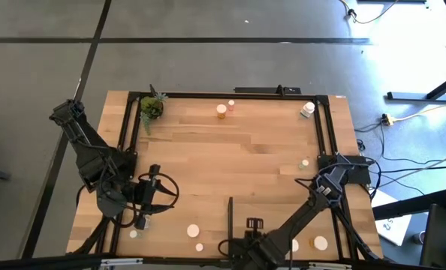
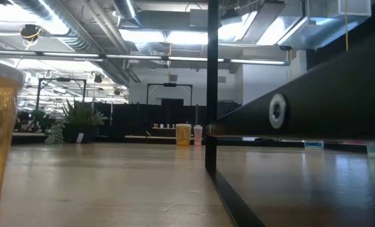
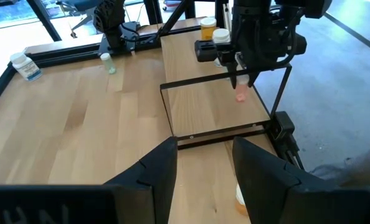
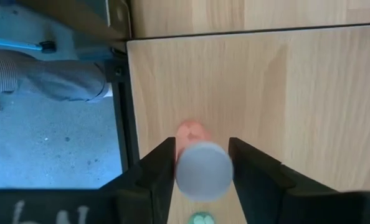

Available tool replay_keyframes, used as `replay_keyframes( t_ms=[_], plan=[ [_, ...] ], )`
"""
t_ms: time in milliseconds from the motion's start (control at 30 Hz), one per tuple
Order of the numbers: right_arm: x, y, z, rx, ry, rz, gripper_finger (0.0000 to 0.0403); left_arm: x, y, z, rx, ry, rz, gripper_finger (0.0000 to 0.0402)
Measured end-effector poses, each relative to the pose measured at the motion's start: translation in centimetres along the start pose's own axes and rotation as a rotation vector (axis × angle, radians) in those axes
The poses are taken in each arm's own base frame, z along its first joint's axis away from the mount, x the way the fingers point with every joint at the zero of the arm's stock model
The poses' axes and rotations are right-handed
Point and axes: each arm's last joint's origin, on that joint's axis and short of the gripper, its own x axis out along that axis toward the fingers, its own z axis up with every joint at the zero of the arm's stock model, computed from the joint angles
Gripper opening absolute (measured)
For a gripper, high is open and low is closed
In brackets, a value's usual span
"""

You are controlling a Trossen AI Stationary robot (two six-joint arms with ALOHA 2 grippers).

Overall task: Pick and place medicine bottles onto shelf by color
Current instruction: Put the middle pink pill bottle on the shelf

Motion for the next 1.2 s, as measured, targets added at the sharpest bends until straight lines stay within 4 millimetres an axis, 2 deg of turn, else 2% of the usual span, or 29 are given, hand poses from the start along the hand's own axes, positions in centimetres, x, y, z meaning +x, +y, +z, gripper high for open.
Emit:
replay_keyframes(
  t_ms=[267, 1200],
  plan=[
    [0.02, -0.31, 0.3, 0.004, 0.001, 0.0, 0.0171, 0.0, 0.0, 0.0, 0.0, 0.0, 0.0, 0.0148],
    [-0.01, -0.3, 0.31, 0.009, 0.001, 0.003, 0.0172, 0.0, 0.01, -0.04, 0.003, 0.003, 0.001, 0.0148]
  ],
)
